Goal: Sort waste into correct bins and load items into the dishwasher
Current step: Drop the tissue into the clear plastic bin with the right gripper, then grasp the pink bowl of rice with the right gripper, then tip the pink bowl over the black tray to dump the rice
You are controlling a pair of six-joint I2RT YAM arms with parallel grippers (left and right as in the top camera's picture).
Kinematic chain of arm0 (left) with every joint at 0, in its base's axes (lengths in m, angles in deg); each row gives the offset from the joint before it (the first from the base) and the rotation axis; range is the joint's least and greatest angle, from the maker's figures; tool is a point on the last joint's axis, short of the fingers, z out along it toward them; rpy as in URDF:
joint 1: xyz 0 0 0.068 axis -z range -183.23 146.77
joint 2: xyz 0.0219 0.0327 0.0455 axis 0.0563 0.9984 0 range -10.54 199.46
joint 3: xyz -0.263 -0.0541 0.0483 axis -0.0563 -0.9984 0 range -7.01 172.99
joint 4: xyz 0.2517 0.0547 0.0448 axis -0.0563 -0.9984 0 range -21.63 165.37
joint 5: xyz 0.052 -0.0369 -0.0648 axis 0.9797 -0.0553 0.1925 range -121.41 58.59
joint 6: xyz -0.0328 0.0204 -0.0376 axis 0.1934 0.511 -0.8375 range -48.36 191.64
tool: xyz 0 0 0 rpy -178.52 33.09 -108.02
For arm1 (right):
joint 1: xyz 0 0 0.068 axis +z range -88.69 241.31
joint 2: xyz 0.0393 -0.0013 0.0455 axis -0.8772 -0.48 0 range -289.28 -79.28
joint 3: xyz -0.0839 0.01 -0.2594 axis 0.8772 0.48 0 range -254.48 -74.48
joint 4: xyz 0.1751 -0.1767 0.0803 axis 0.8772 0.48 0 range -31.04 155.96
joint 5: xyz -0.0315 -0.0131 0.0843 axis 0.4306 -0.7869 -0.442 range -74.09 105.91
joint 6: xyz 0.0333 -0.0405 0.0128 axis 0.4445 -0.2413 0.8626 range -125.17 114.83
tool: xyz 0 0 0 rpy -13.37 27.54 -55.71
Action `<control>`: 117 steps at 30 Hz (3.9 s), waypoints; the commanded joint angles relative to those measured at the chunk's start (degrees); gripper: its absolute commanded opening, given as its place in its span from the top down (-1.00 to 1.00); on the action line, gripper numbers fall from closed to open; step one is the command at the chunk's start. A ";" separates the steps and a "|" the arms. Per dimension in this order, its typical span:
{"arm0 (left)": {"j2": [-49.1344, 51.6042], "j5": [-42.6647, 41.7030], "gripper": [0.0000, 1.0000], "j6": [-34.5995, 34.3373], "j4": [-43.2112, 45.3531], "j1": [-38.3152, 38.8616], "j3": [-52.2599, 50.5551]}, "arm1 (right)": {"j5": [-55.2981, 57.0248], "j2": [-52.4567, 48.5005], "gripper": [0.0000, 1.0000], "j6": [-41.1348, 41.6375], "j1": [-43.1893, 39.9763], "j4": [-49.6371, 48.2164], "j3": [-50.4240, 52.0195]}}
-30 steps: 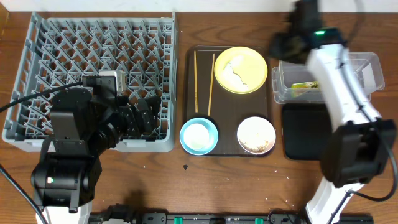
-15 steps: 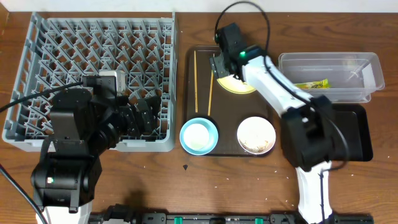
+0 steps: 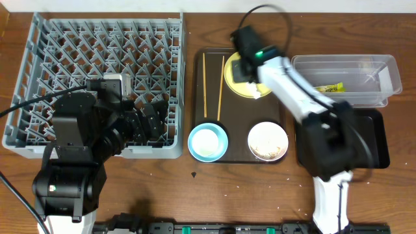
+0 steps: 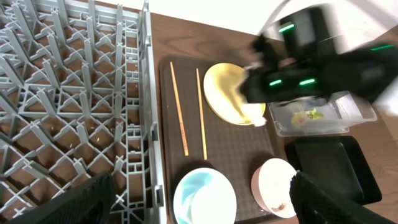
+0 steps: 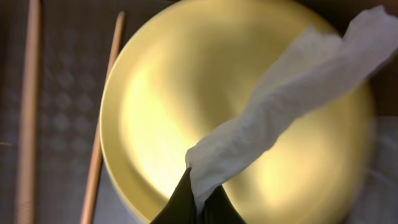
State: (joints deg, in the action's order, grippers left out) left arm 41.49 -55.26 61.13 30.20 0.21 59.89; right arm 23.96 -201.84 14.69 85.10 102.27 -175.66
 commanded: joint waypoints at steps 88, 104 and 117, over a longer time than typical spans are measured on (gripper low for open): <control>0.61 6.82 -0.81 0.33 -11.37 0.17 1.53 | -3.10 20.00 0.42 7.98 14.95 9.53 36.04; 0.70 6.80 -0.81 0.33 -14.05 0.17 1.53 | -6.05 24.30 0.98 10.16 14.03 3.21 39.93; 0.70 6.80 -0.81 0.33 -13.97 0.17 1.53 | -23.39 39.08 0.98 7.17 -4.85 5.88 39.93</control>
State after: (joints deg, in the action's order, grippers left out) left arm 42.19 -49.03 61.13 16.41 0.26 59.91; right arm 7.72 -164.43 24.18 86.22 107.80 -135.12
